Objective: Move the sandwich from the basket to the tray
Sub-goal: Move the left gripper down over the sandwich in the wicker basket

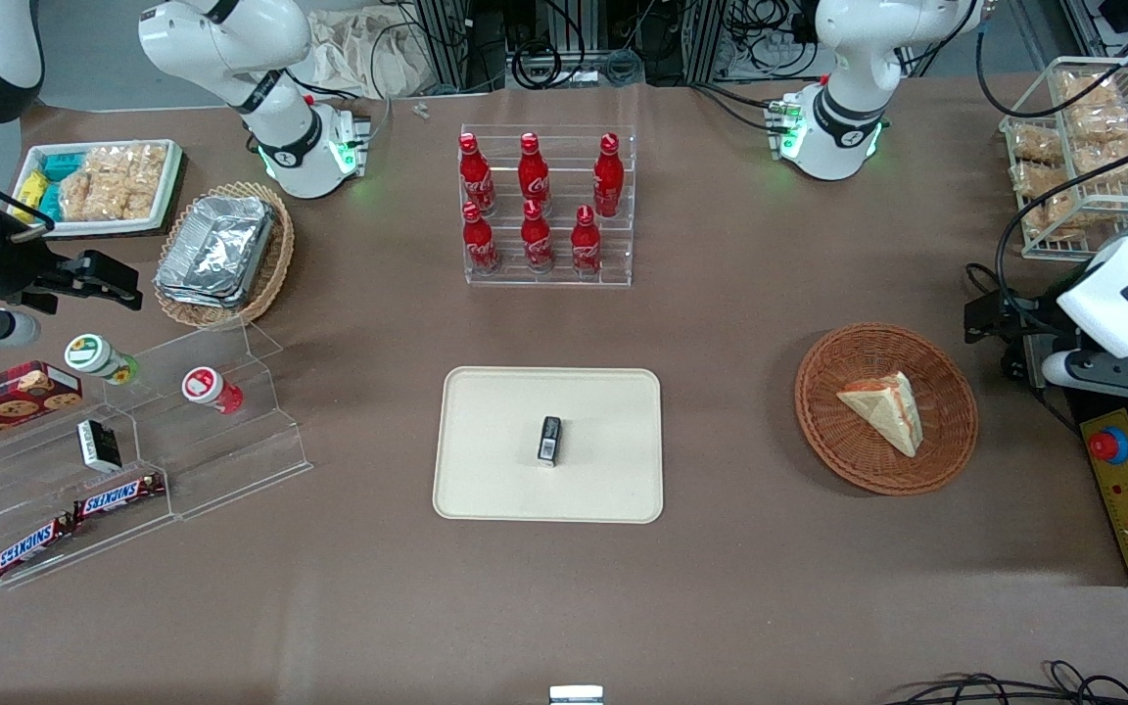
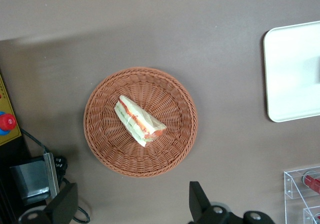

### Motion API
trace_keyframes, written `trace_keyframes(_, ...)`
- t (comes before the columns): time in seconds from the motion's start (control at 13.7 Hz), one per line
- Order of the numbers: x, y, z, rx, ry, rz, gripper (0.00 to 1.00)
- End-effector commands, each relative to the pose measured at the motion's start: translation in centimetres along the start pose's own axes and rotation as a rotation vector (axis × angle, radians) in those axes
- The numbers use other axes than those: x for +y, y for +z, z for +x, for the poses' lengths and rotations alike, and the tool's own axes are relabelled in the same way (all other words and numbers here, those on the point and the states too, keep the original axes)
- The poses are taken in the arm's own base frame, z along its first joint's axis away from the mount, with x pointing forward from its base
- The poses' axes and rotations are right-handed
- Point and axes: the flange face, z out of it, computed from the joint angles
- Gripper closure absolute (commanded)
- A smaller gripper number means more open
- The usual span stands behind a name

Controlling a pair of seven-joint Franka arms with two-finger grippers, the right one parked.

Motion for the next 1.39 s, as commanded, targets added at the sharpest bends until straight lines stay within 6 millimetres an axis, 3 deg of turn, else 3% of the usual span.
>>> trace_keyframes(0.0,0.2,0.6,0.8,-0.032,-0.012,-0.018,0.00)
trace_keyframes(0.29,-0.3,4.4,1.8,-0.099,-0.178,-0.020,0.00)
trace_keyframes(0.58,-1.1,11.3,0.6,-0.068,-0.339,0.019,0.00)
trace_keyframes(0.73,-1.3,16.1,-1.0,-0.044,-0.491,0.027,0.00)
trace_keyframes(0.88,-1.2,19.6,-2.2,-0.004,-0.602,0.029,0.00)
trace_keyframes(1.31,-1.4,25.3,-3.2,0.013,-0.784,0.063,0.00)
